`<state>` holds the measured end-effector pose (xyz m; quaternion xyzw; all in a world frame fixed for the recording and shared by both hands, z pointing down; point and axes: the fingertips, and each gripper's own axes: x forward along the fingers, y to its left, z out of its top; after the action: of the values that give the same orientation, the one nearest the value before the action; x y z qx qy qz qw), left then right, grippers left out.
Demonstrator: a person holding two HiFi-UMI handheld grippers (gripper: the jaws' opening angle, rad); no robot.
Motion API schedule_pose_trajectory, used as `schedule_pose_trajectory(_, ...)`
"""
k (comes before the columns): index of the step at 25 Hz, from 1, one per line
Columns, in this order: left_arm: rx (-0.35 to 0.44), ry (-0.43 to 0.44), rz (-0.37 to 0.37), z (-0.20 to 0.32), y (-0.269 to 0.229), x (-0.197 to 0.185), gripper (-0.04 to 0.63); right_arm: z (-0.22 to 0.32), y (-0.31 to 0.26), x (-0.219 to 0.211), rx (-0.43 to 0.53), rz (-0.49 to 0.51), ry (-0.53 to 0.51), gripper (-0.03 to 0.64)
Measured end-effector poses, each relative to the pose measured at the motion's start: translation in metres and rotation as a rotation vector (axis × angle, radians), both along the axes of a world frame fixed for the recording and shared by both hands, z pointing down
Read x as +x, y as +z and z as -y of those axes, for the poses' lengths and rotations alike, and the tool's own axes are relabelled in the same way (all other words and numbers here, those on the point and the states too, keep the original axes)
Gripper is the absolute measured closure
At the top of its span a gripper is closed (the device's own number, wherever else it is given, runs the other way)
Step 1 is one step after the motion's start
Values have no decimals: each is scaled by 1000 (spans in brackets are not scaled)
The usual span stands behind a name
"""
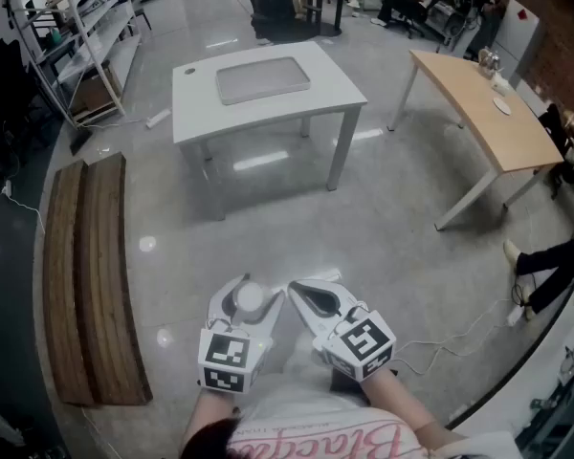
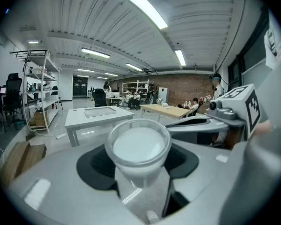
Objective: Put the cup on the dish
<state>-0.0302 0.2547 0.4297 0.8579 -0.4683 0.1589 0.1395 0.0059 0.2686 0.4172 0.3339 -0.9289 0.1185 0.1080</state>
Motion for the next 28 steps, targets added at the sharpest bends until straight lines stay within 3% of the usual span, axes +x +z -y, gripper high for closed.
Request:
schedule_pose_trajectory(15,-23,59,91,-30,-5,-12,333,-29,-14,-13,100,-57,46,615)
schedule_pose_trajectory(28,-5,2,120,23,-15,-9,333,28,-26,-7,129,-32,0,615)
